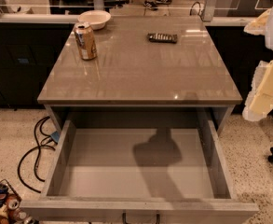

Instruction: Place orange can into top drawer

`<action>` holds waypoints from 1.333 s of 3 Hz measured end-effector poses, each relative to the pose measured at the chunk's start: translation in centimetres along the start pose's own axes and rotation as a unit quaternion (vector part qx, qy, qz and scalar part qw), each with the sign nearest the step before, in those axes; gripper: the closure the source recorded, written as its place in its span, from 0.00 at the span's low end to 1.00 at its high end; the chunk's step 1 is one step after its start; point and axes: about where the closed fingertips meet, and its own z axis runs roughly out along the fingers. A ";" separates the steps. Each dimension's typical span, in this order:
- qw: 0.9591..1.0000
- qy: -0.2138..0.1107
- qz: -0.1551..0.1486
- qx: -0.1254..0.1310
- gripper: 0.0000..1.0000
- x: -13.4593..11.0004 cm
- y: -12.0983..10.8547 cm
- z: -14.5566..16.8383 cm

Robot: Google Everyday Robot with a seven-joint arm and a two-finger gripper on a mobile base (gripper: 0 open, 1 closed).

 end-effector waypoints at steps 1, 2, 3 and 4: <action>1.000 -0.001 0.000 0.002 0.00 -0.1 -0.1 0.0; 1.000 -0.025 0.003 0.018 0.00 -1.2 -1.7 0.7; 0.994 -0.091 0.026 0.048 0.00 -3.5 -5.1 2.3; 0.978 -0.186 0.051 0.077 0.00 -6.7 -9.5 4.0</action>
Offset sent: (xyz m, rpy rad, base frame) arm 0.0583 0.0193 -0.0014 0.1171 -0.1148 0.0064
